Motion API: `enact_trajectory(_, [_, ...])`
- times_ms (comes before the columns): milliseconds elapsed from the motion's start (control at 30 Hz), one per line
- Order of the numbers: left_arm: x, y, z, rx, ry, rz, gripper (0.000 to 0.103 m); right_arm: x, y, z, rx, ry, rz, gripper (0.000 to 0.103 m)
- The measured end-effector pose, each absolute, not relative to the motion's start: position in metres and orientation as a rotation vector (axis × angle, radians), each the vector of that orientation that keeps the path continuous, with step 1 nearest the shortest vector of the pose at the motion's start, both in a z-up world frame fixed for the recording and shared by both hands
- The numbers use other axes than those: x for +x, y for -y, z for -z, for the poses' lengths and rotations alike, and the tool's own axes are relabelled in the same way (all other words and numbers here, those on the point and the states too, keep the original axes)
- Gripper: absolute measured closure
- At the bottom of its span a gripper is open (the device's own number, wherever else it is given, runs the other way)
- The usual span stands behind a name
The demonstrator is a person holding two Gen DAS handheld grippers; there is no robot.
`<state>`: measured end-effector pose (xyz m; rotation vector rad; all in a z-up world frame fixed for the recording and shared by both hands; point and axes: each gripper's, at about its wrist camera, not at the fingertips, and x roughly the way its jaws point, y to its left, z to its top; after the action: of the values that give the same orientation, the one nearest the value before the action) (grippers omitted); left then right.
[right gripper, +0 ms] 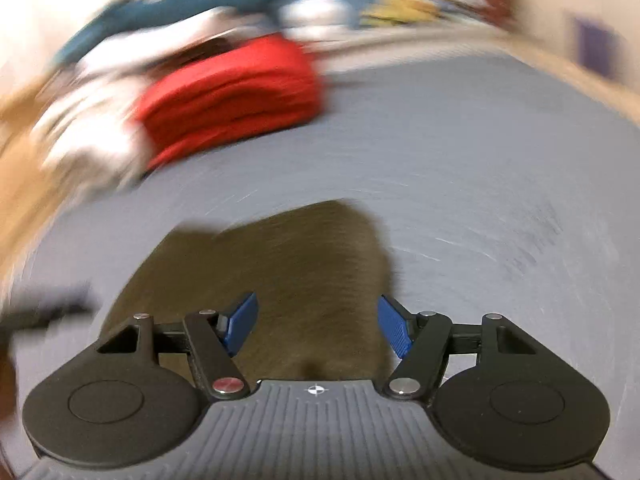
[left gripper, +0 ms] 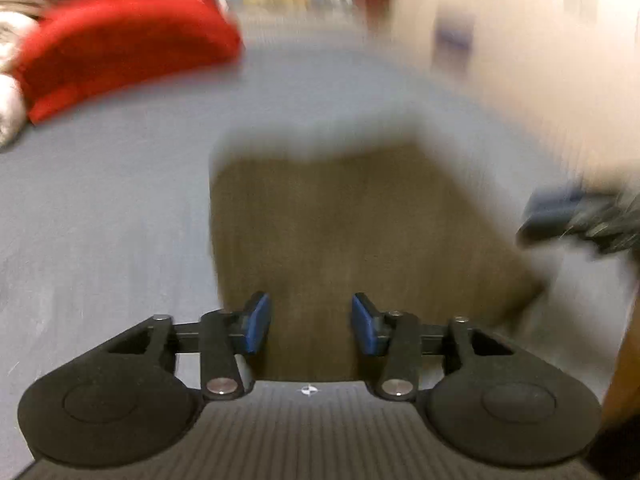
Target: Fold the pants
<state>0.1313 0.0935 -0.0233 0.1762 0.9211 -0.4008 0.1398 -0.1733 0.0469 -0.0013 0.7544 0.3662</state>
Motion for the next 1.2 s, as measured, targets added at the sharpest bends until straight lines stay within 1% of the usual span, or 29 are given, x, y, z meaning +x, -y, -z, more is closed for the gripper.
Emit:
enact_trajectory(33, [0.126, -0.096, 0.036, 0.209, -0.948, 0.398, 0.054, 0.136, 0.162, -0.03, -0.108, -0.846, -0.404, 0.039])
enact_trajectory(100, [0.119, -0.094, 0.035, 0.215, -0.93, 0.394, 0.054, 0.13, 0.155, 0.002, -0.212, -0.951, -0.426, 0.039])
enact_trajectory(167, [0.112, -0.092, 0.023, 0.192, -0.92, 0.368, 0.053, 0.127, 0.158, 0.005, -0.201, -0.933, -0.41, 0.038])
enact_trajectory(233, [0.101, -0.093, 0.015, 0.176, -0.886, 0.312, 0.042, 0.126, 0.164, -0.006, -0.153, -0.927, -0.376, 0.038])
enact_trajectory(300, [0.081, -0.085, 0.005, 0.168, -0.831, 0.25, 0.023, 0.111, 0.167, -0.014, -0.133, -0.904, -0.328, 0.034])
enact_trajectory(333, [0.075, -0.084, 0.0, 0.159, -0.803, 0.229, 0.019, 0.106, 0.165, -0.018, -0.14, -0.885, -0.295, 0.031])
enact_trajectory(400, [0.072, -0.078, -0.016, 0.14, -0.76, 0.207, 0.017, 0.089, 0.167, -0.026, -0.141, -0.839, -0.247, 0.027])
enact_trajectory(433, [0.067, -0.075, -0.024, 0.131, -0.744, 0.2, 0.016, 0.085, 0.167, -0.034, -0.127, -0.812, -0.233, 0.024])
enact_trajectory(467, [0.068, -0.07, -0.036, 0.122, -0.729, 0.193, 0.014, 0.082, 0.162, -0.042, -0.112, -0.787, -0.219, 0.019])
enact_trajectory(500, [0.058, -0.069, -0.042, 0.106, -0.702, 0.183, 0.006, 0.076, 0.16, -0.05, -0.096, -0.761, -0.205, 0.016])
enact_trajectory(533, [0.054, -0.065, -0.05, 0.094, -0.675, 0.172, 0.002, 0.068, 0.157, -0.06, -0.073, -0.732, -0.186, 0.012])
enact_trajectory(567, [0.047, -0.064, -0.059, 0.08, -0.642, 0.157, 0.001, 0.061, 0.155, -0.069, -0.049, -0.71, -0.169, 0.009])
enact_trajectory(600, [0.038, -0.064, -0.066, 0.067, -0.603, 0.141, 0.001, 0.058, 0.153, -0.077, -0.028, -0.696, -0.154, 0.008])
enact_trajectory(667, [0.029, -0.063, -0.077, 0.049, -0.579, 0.119, 0.001, 0.046, 0.15, -0.094, 0.028, -0.678, -0.104, 0.001])
enact_trajectory(800, [0.009, -0.066, -0.087, -0.034, -0.639, 0.071, 0.0, 0.028, 0.154, -0.109, 0.197, -0.754, -0.032, 0.001])
enact_trajectory(867, [0.007, -0.064, -0.082, -0.072, -0.689, 0.078, 0.0, 0.022, 0.155, -0.104, 0.215, -0.777, -0.051, 0.001])
enact_trajectory(1000, [0.018, -0.05, -0.066, -0.044, -0.753, 0.066, 0.0, 0.017, 0.149, -0.076, 0.089, -0.733, 0.012, 0.001])
enact_trajectory(1067, [0.026, -0.046, -0.057, -0.036, -0.771, 0.071, 0.0, 0.022, 0.146, -0.066, 0.095, -0.814, 0.076, 0.001])
enact_trajectory(1100, [0.03, -0.045, -0.055, -0.033, -0.775, 0.071, 0.0, 0.025, 0.148, -0.064, 0.144, -0.831, 0.051, 0.001])
enact_trajectory(1133, [0.033, -0.043, -0.052, -0.029, -0.775, 0.07, 0.0, 0.028, 0.148, -0.063, 0.176, -0.834, 0.008, 0.001])
enact_trajectory(1200, [0.041, -0.041, -0.047, -0.013, -0.781, 0.061, 0.0, 0.034, 0.138, -0.062, 0.124, -0.832, -0.004, 0.001])
